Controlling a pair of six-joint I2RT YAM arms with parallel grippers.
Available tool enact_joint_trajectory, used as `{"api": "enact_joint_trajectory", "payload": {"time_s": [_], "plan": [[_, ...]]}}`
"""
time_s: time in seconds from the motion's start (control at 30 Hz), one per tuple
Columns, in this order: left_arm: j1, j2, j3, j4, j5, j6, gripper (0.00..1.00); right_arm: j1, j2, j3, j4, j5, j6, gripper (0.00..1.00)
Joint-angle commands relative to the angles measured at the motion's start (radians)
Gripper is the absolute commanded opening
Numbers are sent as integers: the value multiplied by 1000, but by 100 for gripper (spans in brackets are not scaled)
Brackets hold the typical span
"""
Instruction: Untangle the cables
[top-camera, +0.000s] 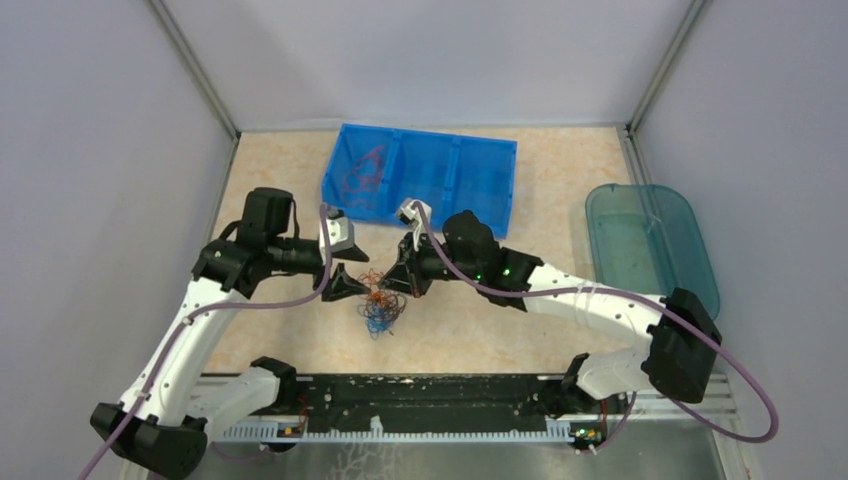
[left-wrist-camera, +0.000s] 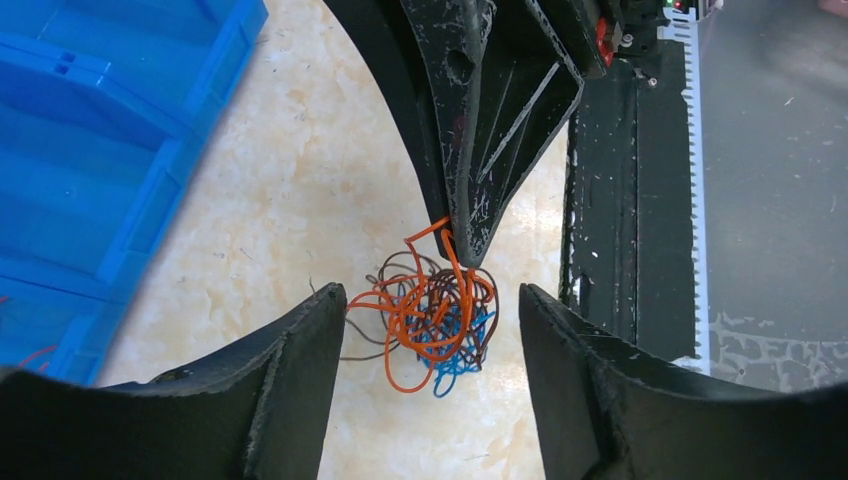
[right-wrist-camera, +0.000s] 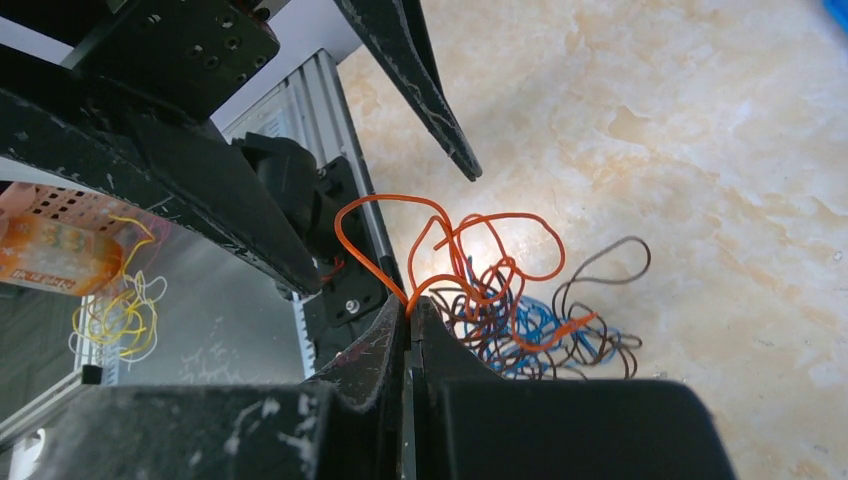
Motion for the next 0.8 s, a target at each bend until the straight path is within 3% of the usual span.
{"api": "enact_joint_trajectory", "payload": {"time_s": [0.0,0.2,0.4,0.77], "plan": [[-13,8,-18,-24,-12,30,68,-15,1,60,73,-20,30,0],[-19,-15,-15,-13,-41,39,62,-22,-9,38,78,-12,51,0],[-20,-98,-28,67,-53,18,85,-24,-44,-4,101,2,47,0],[-43,-94,-45,80,-59,50,84,-30,-49,-38,150,-24,59,0]]}}
